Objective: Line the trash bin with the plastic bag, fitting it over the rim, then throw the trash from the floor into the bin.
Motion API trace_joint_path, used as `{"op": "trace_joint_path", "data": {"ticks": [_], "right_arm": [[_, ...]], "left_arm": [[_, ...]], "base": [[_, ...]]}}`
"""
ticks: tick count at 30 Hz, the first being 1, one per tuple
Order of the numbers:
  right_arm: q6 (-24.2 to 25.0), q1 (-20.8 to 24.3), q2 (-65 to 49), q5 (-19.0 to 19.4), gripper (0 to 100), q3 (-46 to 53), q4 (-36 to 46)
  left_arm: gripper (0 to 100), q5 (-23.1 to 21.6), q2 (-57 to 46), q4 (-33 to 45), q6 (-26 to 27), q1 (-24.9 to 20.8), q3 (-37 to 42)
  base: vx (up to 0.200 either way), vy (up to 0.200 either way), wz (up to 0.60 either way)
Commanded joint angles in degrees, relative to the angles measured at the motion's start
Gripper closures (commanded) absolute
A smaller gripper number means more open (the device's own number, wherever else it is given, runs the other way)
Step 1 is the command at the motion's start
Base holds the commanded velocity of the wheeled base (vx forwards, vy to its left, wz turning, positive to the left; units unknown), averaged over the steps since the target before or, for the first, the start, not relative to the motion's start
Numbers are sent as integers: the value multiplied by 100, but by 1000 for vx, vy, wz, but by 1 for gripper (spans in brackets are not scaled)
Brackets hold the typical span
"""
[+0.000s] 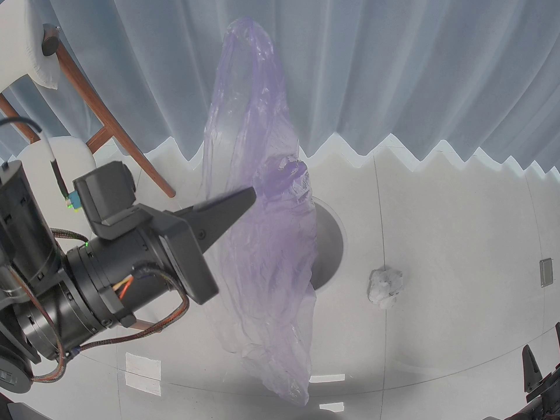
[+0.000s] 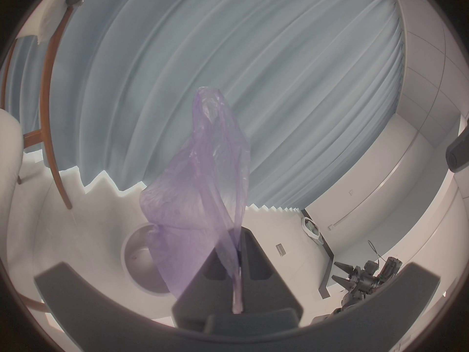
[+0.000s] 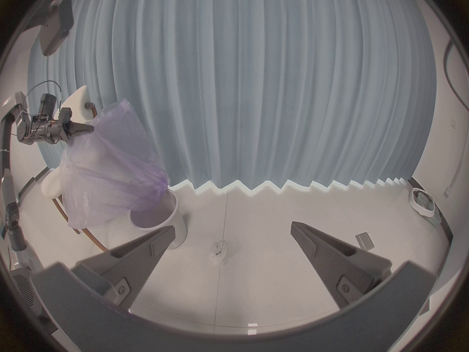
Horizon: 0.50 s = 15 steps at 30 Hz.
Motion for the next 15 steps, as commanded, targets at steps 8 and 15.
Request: {"op": "trace_joint_path", "data": {"ticks": [8,15], "right_arm": [[-3,1,-96,7,0,101,-2],[-3,1,-96,-2,0,101,-2]], "left_arm": [[100,28,-43,-27,8,-422,272],[100,28,-166,-36,8,-545,456]], "base": [[0,0,0],[0,0,0]]}}
